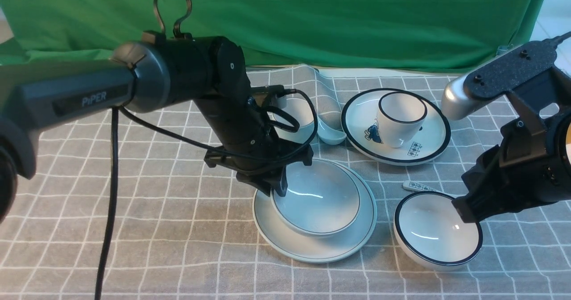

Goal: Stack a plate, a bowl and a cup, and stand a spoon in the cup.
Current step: Use the left arm to put the blue rice bowl into the blue large plate in the middle, then use the left arm to grab a blue teacup

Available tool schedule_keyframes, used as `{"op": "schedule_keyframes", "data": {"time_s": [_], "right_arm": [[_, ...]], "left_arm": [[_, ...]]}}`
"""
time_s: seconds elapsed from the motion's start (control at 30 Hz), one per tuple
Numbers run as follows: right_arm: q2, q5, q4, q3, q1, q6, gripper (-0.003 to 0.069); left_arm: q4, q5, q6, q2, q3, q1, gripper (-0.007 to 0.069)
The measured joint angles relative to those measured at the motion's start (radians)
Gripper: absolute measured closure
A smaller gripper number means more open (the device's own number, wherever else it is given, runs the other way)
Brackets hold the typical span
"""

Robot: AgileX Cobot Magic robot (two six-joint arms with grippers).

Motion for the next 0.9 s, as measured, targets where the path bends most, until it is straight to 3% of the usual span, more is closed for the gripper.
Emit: {"op": "schedule_keyframes", "data": {"time_s": [0.27, 0.4, 0.6, 0.77, 0.9], "right_arm": [[0.0, -0.001, 0.0, 0.0, 0.0, -0.001, 0.0572], [0.0, -0.004, 0.0, 0.0, 0.0, -0.001, 0.0568], [0.0, -0.021, 0.0, 0.0, 0.0, -0.001, 0.0561], [0.0, -0.034, 0.0, 0.0, 0.0, -0.001, 0.0554], [0.0, -0.034, 0.0, 0.0, 0.0, 0.0, 0.0551]], "left_arm": [[0.002, 0.0, 0.016, 0.001, 0.0, 0.0, 0.0263], [0.018, 0.053, 0.03, 0.0, -0.025, 0.0, 0.019], [0.133, 0.176, 0.013, -0.024, -0.14, 0.0, 0.0165], [0.23, 0.213, -0.108, -0.038, -0.252, 0.003, 0.0221], [0.16, 0.176, -0.154, -0.011, -0.356, 0.053, 0.028]]}}
